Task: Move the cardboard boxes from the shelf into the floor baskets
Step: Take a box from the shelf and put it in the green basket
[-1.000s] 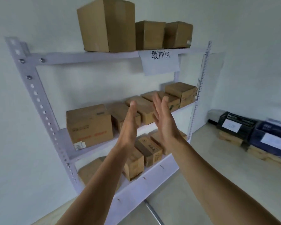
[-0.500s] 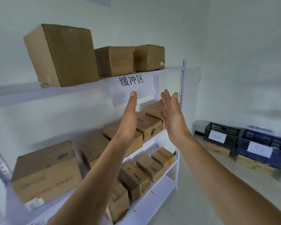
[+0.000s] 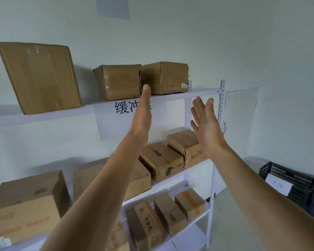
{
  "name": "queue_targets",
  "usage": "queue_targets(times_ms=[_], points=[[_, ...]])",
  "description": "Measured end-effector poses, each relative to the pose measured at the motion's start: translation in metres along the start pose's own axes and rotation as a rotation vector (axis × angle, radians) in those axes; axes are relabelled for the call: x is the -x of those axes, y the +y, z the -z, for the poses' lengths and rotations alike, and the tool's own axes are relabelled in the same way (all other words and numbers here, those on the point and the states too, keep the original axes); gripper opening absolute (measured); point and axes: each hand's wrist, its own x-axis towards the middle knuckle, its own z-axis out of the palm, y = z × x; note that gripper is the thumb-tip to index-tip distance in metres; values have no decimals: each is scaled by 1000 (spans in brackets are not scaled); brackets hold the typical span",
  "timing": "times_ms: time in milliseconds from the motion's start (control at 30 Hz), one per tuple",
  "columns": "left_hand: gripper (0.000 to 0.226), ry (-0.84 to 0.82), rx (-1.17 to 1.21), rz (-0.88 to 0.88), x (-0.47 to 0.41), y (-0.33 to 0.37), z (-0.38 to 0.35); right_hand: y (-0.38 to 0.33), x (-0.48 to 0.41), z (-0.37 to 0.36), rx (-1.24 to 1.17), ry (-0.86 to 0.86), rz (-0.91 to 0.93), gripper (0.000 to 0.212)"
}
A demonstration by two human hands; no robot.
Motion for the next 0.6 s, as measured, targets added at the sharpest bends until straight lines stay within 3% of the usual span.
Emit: queue_targets(times_ms=[233, 600], points=[[76, 89, -1, -23, -46, 0, -32, 11, -73, 47, -40, -50, 41, 72], [84, 228, -38, -16, -170, -17, -46, 24, -220, 81, -45, -99, 99, 73]])
